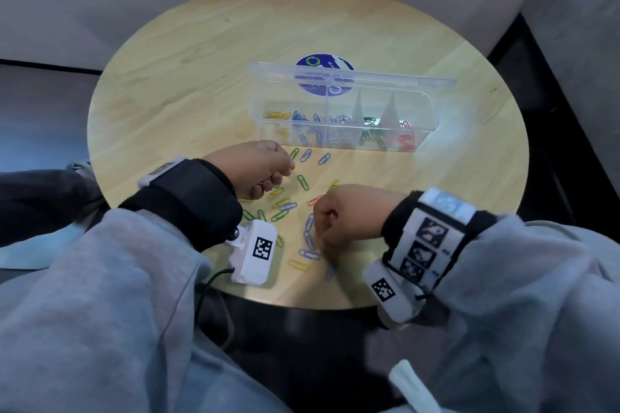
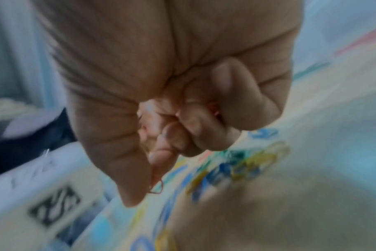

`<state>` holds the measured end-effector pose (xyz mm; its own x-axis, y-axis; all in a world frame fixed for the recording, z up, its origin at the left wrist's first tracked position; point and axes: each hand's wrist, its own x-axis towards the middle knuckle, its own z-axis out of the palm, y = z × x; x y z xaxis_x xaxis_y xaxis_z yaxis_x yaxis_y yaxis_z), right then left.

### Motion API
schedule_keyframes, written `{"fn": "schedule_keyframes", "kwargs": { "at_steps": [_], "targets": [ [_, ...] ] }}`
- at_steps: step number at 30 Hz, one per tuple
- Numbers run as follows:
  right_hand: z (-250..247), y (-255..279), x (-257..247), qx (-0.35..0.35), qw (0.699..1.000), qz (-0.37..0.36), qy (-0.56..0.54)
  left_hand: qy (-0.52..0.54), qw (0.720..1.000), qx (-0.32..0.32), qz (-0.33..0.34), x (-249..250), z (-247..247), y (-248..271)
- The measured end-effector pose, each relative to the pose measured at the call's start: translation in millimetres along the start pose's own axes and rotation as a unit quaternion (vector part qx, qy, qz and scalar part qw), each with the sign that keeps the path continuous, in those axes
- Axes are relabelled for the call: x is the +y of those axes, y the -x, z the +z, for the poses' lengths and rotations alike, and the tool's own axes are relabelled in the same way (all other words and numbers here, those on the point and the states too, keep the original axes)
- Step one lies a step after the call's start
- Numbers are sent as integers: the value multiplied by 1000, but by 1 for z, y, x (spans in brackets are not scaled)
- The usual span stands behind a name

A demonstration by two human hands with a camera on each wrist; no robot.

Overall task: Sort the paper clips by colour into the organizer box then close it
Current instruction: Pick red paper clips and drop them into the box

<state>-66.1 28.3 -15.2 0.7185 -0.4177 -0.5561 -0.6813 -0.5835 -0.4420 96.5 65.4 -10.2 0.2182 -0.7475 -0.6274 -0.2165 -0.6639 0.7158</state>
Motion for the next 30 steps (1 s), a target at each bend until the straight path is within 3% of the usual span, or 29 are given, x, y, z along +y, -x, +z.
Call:
{"fn": "schedule_keyframes", "kwargs": {
  "at_steps": [4, 9, 12, 18, 26, 28, 30],
  "targets": [
    [-33, 13, 25, 54, 984, 25, -168, -113, 993, -6, 31, -2, 0, -3],
    [-64, 30, 57, 136, 908, 50, -393, -267, 961, 24, 71, 8, 16, -1],
    [-71, 34, 71, 157, 875, 60, -455, -360, 930, 50, 63, 16, 34, -2],
    [-71, 33, 82, 145, 843, 99, -508, -458, 887, 46, 37, 21, 59, -13],
    [-67, 35, 88, 78, 843, 99, -523, -443, 896, 26, -2, 24, 57, -10],
    [-66, 34, 88, 70, 840, 95, -530, -393, 919, 20, -7, 24, 53, -8],
    [-67, 35, 89, 77, 830, 81, -546, -278, 961, 8, -4, 27, 48, -5]
  ]
}}
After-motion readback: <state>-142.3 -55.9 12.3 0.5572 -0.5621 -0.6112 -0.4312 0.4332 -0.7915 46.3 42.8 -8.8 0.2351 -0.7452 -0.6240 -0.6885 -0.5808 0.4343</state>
